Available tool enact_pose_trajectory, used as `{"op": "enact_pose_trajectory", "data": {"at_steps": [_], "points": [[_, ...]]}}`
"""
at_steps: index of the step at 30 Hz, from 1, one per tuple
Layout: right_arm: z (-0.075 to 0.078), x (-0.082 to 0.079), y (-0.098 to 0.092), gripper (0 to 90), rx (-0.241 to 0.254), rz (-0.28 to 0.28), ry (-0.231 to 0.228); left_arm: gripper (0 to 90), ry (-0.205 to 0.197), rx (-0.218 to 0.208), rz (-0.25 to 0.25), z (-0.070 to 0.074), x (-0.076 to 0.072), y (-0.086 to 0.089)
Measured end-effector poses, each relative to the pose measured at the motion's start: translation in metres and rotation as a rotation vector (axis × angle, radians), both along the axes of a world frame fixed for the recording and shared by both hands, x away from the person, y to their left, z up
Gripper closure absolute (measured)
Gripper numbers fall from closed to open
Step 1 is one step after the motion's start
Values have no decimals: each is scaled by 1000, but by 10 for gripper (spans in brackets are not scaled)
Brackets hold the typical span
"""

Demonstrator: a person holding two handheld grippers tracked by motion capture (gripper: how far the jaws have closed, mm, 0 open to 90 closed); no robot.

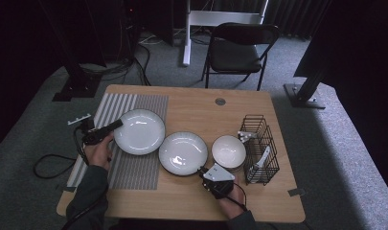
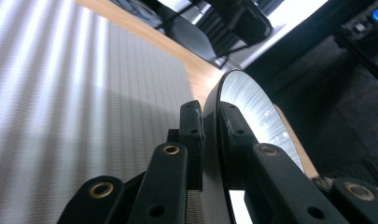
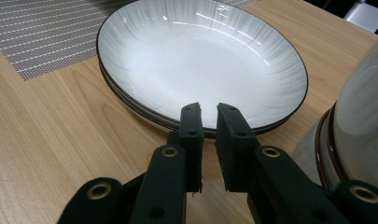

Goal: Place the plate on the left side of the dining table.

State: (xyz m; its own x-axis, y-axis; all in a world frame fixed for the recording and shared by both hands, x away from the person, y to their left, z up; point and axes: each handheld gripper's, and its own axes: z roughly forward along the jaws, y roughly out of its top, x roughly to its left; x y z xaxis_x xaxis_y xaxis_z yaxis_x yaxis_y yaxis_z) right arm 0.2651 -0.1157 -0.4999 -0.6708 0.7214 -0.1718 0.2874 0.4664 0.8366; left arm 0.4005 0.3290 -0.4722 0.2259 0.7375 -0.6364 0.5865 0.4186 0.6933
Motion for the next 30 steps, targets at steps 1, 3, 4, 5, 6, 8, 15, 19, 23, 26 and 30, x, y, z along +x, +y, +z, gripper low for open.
{"op": "enact_pose_trajectory", "data": {"at_steps": [1, 3, 4, 5, 6, 8, 15, 19, 23, 26, 30], "points": [[0, 0, 0, 805, 0, 1, 0, 826, 3, 2, 11, -2, -1, 5], [0, 0, 0, 805, -1, 3, 0, 825, 15, 1, 30, -6, -2, 14], [0, 0, 0, 805, -1, 4, -1, 825, 20, 2, 38, -8, -2, 19], [0, 0, 0, 805, -1, 3, 0, 825, 26, 1, 47, -10, -2, 23], [0, 0, 0, 805, -1, 2, 2, 825, 32, 0, 58, -12, -2, 28], [-1, 0, -1, 805, -4, 2, 1, 822, 43, 0, 75, -14, -2, 36], [-1, 0, 1, 805, -1, 1, 4, 822, 75, 21, 103, -23, 0, 44], [-2, 1, 0, 806, -12, 6, -1, 821, 93, 21, 104, -27, 2, 45], [-3, 2, -2, 805, -7, -1, 5, 822, 105, 19, 103, -31, 3, 44], [-2, 1, -1, 805, -5, 0, 3, 821, 113, 23, 109, -34, 4, 44], [-3, 1, -1, 805, -9, 4, 0, 822, 126, 29, 110, -37, 5, 46]]}}
